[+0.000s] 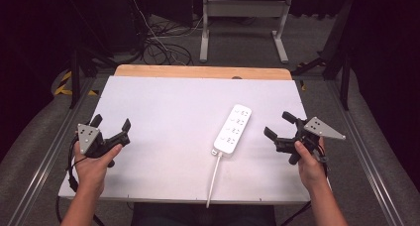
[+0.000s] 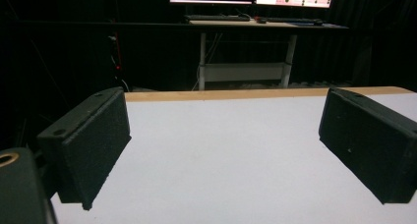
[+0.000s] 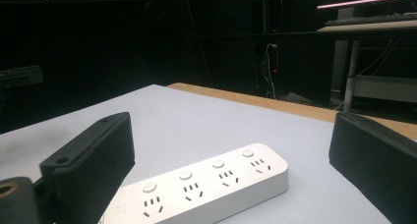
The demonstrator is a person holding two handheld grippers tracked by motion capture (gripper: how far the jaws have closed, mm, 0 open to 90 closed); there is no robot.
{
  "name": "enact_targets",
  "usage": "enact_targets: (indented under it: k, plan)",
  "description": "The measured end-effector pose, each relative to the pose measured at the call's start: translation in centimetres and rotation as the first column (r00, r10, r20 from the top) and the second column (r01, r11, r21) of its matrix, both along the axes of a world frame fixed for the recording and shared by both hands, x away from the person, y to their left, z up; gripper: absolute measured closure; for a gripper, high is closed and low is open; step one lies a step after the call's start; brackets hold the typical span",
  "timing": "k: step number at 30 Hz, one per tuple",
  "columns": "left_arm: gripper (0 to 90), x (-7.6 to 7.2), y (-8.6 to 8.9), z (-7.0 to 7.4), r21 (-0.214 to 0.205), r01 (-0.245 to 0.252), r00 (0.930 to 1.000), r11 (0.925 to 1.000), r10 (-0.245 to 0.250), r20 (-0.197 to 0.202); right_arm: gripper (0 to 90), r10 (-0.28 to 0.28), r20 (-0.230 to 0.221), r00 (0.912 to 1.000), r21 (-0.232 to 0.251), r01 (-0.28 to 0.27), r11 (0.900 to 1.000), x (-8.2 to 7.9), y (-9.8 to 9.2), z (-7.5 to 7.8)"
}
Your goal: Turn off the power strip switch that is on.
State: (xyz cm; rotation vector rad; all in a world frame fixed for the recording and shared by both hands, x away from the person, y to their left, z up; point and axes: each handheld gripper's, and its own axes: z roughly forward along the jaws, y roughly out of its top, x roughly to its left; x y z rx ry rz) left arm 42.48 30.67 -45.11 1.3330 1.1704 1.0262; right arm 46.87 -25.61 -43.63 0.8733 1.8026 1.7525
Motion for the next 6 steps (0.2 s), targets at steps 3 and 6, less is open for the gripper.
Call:
enact_targets:
  k: [3,6]
  plan:
    - [5.8,0.13,0.0,-0.05,0.0,-0.001,1.0,1.0,0.001,-0.001,3.6,0.001,-0.003,1.0,0.003,-0.001,1.0,0.11,-0.01,-0.07]
    - [5.8,0.11,0.1,-0.16,0.005,-0.002,1.0,1.0,0.002,-0.008,3.6,0.003,-0.008,1.0,0.004,-0.003,1.0,0.35,0.01,-0.17]
